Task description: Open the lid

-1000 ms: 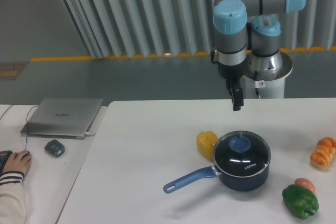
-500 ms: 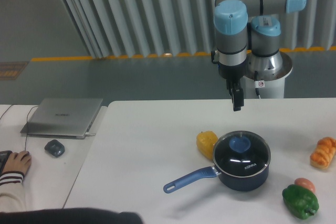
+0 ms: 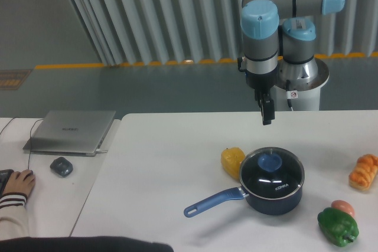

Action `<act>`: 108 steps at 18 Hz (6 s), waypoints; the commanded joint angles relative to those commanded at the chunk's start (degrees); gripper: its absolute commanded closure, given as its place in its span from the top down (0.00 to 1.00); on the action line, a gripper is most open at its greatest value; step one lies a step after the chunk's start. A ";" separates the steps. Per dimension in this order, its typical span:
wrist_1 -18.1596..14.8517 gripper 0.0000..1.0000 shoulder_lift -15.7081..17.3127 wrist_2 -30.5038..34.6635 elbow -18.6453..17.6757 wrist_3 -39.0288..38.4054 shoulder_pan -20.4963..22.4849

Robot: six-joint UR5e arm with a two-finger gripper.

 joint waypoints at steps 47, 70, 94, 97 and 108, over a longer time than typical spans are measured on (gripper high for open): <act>9.59 1.00 -14.50 12.13 4.13 18.55 -3.78; 9.15 0.47 -14.85 11.08 5.45 13.10 -3.78; 0.11 0.36 -11.34 4.66 8.87 9.58 -3.34; -0.86 0.36 -11.16 4.40 9.40 8.27 -3.34; -3.77 0.32 -8.53 3.96 9.49 8.26 -1.76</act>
